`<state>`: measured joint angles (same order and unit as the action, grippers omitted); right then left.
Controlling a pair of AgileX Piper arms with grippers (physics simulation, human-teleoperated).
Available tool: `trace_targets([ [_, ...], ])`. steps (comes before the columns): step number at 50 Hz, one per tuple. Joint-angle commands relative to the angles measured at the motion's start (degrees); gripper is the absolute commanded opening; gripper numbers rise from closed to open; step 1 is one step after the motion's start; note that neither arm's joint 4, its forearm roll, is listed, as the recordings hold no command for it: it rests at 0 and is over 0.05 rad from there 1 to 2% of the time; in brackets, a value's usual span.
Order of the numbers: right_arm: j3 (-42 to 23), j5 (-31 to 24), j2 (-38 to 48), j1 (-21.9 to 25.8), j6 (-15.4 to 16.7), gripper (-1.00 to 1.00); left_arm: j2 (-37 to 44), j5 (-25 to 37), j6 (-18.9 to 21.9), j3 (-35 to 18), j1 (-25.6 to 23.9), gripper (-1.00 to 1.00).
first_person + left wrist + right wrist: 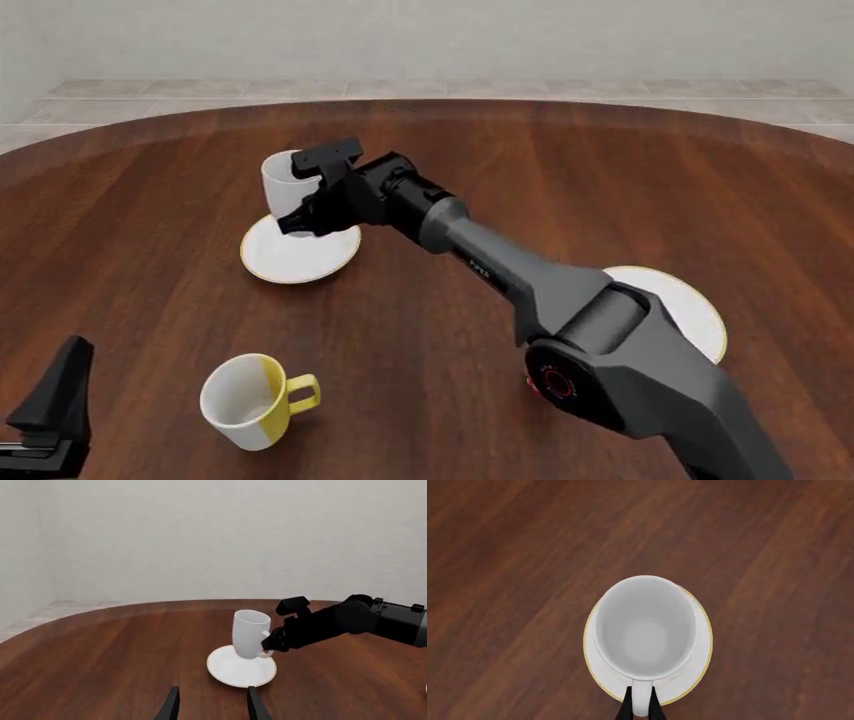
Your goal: Put the white mug on the left plate.
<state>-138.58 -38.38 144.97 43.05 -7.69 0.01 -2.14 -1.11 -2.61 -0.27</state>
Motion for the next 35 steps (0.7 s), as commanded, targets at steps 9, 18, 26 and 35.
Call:
trace_targets([
  [9, 0.05, 0.48, 0.09, 0.48, -0.81, -1.0, 0.0, 0.14, -0.03, 0.02, -0.09, 1.0],
  [18, 1.19, 1.29, 0.01, 0.48, -1.13, -1.0, 0.0, 0.19, 0.05, 0.05, -0.17, 1.0],
  [26, 1.25, 1.35, 0.1, 0.41, -1.3, -1.0, 0.0, 0.19, 0.07, 0.01, -0.19, 1.0],
  [35, 1.89, 1.82, 0.22, 0.34, -1.36, -1.0, 0.0, 0.18, 0.14, 0.07, -0.22, 1.0],
])
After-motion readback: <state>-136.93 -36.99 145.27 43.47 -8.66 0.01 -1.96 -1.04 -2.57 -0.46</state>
